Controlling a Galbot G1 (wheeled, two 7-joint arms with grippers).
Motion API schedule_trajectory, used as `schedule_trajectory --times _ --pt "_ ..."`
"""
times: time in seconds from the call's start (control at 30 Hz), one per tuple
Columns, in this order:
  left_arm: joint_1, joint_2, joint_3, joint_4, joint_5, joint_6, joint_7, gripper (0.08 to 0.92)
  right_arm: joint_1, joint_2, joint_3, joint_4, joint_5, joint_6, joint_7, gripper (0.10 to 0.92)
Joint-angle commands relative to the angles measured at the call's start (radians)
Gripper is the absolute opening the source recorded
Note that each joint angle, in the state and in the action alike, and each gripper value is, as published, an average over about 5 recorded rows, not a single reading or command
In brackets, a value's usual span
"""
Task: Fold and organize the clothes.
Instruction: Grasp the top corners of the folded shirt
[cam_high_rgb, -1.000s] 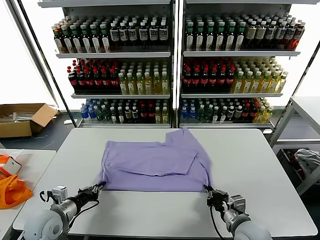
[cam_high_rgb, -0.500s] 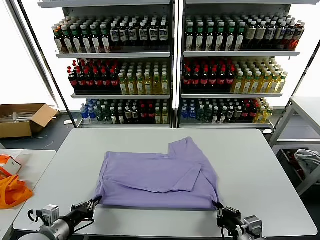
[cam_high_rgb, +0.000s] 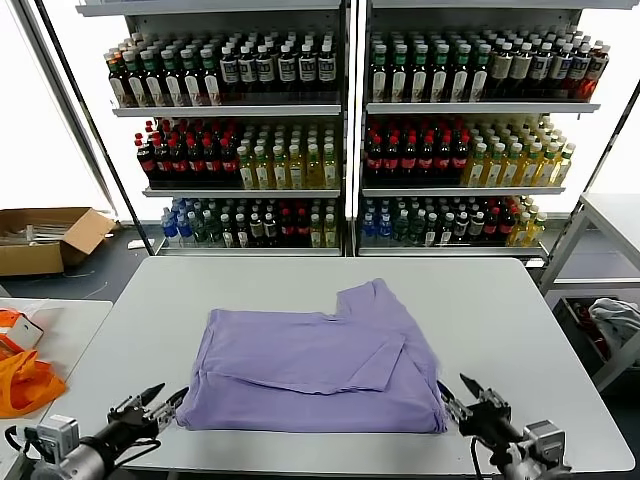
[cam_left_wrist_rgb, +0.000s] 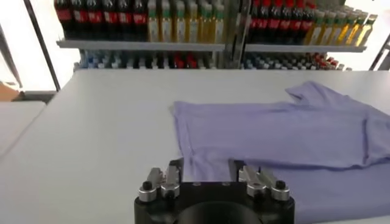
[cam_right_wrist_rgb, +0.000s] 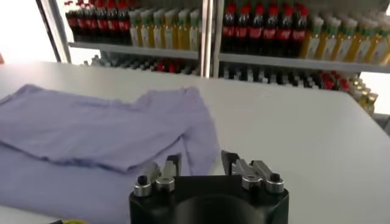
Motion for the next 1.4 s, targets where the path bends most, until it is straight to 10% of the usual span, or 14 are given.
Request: schedule_trajectory --times 0.03,0.6,1.17,1.4 --pt "-0.405 0.242 0.271 0.364 -0.091 -0.041 0.128 0.681 0.602 -0.045 -0.266 -0.455 0.031 0.018 -0.268 0.733" --pt "-1.126 0.124 0.870 0.918 -0.056 -0.099 0.253 0.823 1.127 0.196 -0.655 -1.047 0.018 -0.014 -0.382 0.823" --pt "-1.111 0.075 0.899 0.985 -0.058 -0.094 0.256 0.819 1.098 0.280 -0.687 -1.140 -0.014 -0.035 -0.338 0.818" --pt "-1.035 0.096 0.898 0.918 -0.073 -0.090 0.259 0.662 1.060 0.272 -0.676 -1.097 0.013 -0.059 -0.303 0.654"
